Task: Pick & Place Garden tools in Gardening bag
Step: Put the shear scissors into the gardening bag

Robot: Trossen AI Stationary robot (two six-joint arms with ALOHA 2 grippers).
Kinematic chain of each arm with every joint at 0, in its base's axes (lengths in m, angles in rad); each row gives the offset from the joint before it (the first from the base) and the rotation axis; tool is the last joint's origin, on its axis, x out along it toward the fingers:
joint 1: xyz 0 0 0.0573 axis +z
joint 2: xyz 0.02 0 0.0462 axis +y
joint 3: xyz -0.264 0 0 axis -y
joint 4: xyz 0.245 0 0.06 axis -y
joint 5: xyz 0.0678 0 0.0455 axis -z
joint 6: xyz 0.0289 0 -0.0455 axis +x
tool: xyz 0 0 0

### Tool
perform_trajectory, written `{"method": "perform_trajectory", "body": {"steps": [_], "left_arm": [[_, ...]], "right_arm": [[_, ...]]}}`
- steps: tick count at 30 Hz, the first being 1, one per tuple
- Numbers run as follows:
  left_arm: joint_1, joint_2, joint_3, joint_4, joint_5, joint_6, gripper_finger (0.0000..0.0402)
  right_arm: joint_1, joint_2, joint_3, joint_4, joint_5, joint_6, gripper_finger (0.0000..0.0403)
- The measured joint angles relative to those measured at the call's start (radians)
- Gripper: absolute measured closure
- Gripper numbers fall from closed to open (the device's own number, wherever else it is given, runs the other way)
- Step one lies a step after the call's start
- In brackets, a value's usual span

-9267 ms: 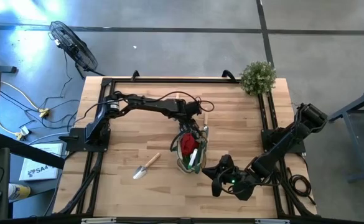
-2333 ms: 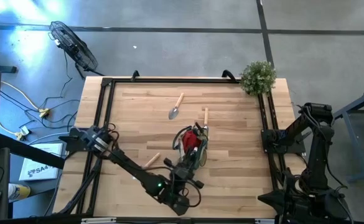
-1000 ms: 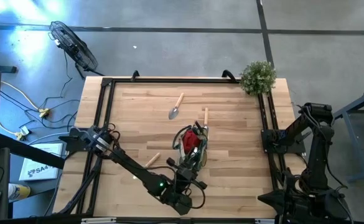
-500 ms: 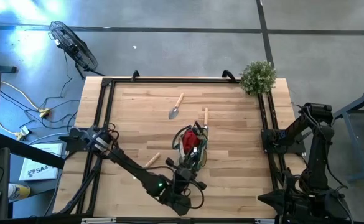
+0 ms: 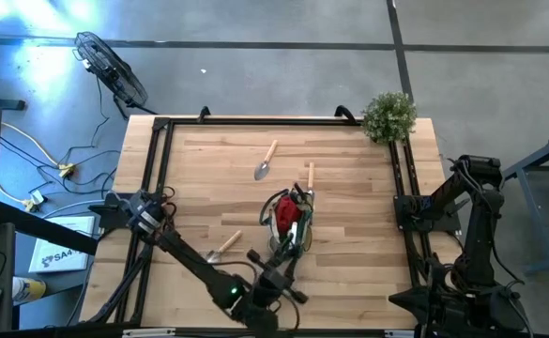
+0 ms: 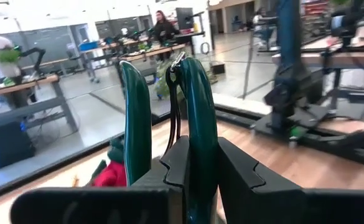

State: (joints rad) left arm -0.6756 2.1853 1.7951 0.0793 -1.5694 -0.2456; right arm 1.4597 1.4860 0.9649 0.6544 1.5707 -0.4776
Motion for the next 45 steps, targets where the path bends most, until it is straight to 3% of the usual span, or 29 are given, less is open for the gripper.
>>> {"method": "perform_trajectory", "body": {"steps": [3, 7, 9, 12, 15, 20, 23, 27, 29, 36, 42, 45], "left_arm": [[-0.031, 0.0, 0.097, 0.001, 0.017, 0.13, 0.0357], [-0.064, -0.002, 0.218, 0.041, 0.213, 0.278, 0.0357], [-0.069, -0.002, 0.23, 0.171, 0.375, 0.352, 0.0357], [-0.067, 0.022, 0.221, 0.463, 0.751, 0.526, 0.0357], [-0.061, 0.071, 0.22, 0.648, 1.098, 0.669, 0.0357], [-0.032, 0.108, 0.217, 0.694, 1.371, 0.713, 0.0357], [0.016, 0.109, 0.217, 0.65, 1.598, 0.679, 0.0357], [0.066, 0.109, 0.217, 0.62, 1.667, 0.552, 0.0357], [0.088, 0.109, 0.217, 0.618, 1.696, 0.497, 0.0357], [0.132, 0.109, 0.217, 0.599, 1.956, 0.371, 0.0357], [0.154, 0.109, 0.217, 0.602, 2.096, 0.248, 0.0357], [0.168, 0.109, 0.217, 0.598, 2.137, 0.202, 0.0357]], "right_arm": [[0.0, 0.0, 0.0, 0.0, 0.0, -0.021, 0.04], [0.002, 0.0, 0.0, 0.0, 0.0, 0.005, 0.04], [0.012, 0.0, 0.0, 0.002, 0.0, 0.004, 0.04], [0.037, 0.001, -0.001, 0.014, 0.0, 0.003, 0.04], [0.083, 0.0, -0.001, 0.018, -0.024, 0.024, 0.04], [0.149, -0.017, -0.003, 0.046, -0.195, 0.101, 0.04], [0.142, -0.044, -0.003, 0.005, -0.337, 0.219, 0.04], [0.068, -0.082, 0.0, -0.163, -0.607, 0.441, 0.04], [0.01, -0.087, 0.0, -0.214, -0.712, 0.477, 0.04], [-0.105, -0.096, 0.001, -0.192, -0.657, 0.376, 0.0374], [-0.182, -0.092, 0.0, -0.129, -0.722, 0.406, 0.0283], [-0.232, -0.086, 0.0, -0.103, -0.833, 0.401, 0.0227]]}}
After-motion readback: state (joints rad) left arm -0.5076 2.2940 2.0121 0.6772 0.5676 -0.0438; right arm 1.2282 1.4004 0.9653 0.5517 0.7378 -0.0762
